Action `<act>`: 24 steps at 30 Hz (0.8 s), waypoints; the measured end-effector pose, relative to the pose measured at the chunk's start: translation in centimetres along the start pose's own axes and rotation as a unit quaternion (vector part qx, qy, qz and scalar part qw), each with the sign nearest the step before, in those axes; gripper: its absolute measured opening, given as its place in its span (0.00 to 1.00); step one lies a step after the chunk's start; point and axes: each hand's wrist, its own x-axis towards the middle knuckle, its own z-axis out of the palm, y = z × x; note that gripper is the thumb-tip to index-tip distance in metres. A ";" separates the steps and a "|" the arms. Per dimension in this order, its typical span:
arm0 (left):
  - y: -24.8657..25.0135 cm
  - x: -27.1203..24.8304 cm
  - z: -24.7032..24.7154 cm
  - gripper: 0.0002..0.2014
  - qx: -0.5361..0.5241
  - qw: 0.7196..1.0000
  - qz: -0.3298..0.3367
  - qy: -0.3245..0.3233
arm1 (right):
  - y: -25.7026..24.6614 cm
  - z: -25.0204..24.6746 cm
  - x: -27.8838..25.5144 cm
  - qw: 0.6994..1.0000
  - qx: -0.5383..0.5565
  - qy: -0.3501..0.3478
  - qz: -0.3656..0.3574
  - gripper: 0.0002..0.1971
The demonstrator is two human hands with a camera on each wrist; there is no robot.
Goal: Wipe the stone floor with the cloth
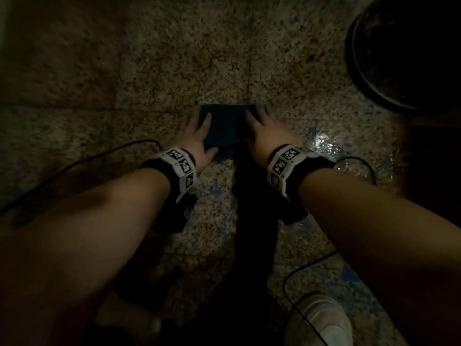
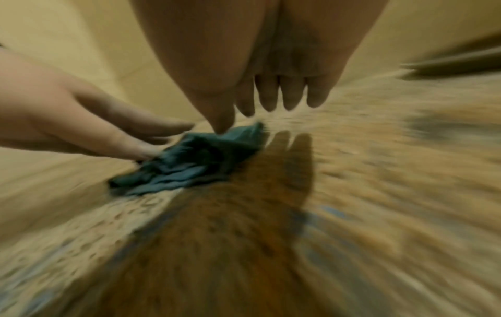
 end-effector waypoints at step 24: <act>-1.2 -0.7 1.6 0.40 0.042 0.998 -0.044 -0.034 | -2.3 3.4 -2.9 0.988 -0.083 -0.128 -0.007 0.36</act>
